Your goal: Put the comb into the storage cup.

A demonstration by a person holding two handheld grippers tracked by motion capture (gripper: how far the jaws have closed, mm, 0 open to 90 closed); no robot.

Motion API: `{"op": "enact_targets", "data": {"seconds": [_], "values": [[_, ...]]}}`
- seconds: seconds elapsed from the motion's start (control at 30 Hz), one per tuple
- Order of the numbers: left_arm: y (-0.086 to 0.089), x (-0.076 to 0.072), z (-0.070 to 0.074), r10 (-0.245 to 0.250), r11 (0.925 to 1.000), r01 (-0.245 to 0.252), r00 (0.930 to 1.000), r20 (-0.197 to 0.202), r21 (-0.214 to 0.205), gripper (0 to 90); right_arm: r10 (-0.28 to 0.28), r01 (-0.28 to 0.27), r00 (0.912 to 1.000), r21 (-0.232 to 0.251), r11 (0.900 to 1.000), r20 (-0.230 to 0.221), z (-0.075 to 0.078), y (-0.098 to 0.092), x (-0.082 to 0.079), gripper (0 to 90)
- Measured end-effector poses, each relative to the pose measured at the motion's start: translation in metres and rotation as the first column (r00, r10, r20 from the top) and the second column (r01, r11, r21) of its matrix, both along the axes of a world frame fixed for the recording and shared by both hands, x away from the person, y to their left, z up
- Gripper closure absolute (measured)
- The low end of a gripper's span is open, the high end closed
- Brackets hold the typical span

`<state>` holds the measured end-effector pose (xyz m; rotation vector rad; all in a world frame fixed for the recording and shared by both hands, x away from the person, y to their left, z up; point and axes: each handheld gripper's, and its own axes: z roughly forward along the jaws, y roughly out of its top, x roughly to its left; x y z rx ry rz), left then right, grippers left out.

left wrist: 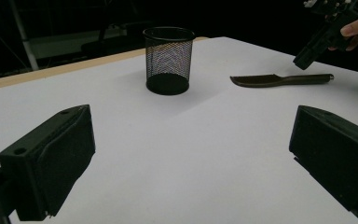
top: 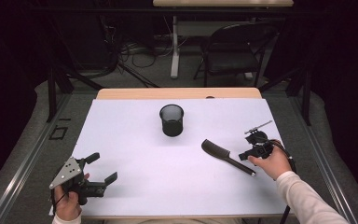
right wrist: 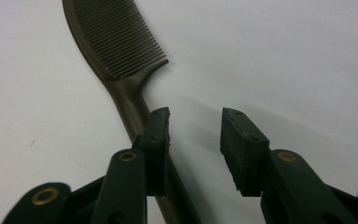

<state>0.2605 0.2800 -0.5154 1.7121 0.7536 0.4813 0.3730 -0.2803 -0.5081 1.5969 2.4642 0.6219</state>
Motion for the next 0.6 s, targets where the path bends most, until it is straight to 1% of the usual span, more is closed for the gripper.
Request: {"op": "enact_targets", "data": {"seconds": [0.03,0.07,0.13,0.17,0.23,0.37,0.4,0.5,0.6], "values": [[0.0,0.0,0.0,-0.001,1.0,0.001,1.0,0.0,-0.001,0.4,-0.005,0.004,1.0,0.009,0.9999,0.004,0.0004,0.0001,0.0001,58.5],[0.0002,0.0001,0.0,-0.004,1.0,0.004,1.0,-0.001,-0.001,0.4,-0.002,0.002,0.9997,0.01,0.9999,0.025,0.0006,-0.0001,0.0005,56.4],[0.0002,0.0001,0.0,-0.005,1.0,0.005,1.0,-0.001,-0.002,0.4,-0.004,0.004,0.9994,0.005,1.0,0.034,0.0016,-0.0005,0.0008,54.1],[0.0,0.0001,-0.0001,-0.003,1.0,0.003,1.0,0.0,-0.002,0.4,-0.006,0.006,0.999,0.015,0.9999,0.044,0.0016,-0.0007,0.001,52.1],[-0.0002,0.0,-0.0001,-0.002,1.0,0.002,1.0,-0.001,0.001,0.4,0.004,-0.004,0.9981,0.003,1.0,0.062,0.0021,-0.0011,0.0014,48.6],[-0.0002,0.0,-0.0001,-0.001,1.0,0.001,1.0,-0.001,0.0,0.4,0.015,-0.015,0.9964,-0.004,0.9999,0.083,0.0028,-0.0011,0.0014,45.5],[0.0001,0.0001,-0.0001,-0.005,1.0,0.005,1.0,-0.002,-0.001,0.4,0.024,-0.024,0.994,-0.002,0.9997,0.107,0.0028,-0.001,0.0011,44.7],[-0.0001,-0.0002,0.0,0.0,1.0,0.0,1.0,0.0,-0.001,0.4,0.032,-0.03,0.991,-0.02,0.9993,0.13,0.0045,-0.0005,0.0006,42.5],[-0.0003,-0.0003,0.0,-0.002,1.0,0.002,1.0,0.001,-0.001,0.4,0.052,-0.048,0.9854,-0.033,0.9983,0.162,0.0066,0.0004,0.0,40.9]]}}
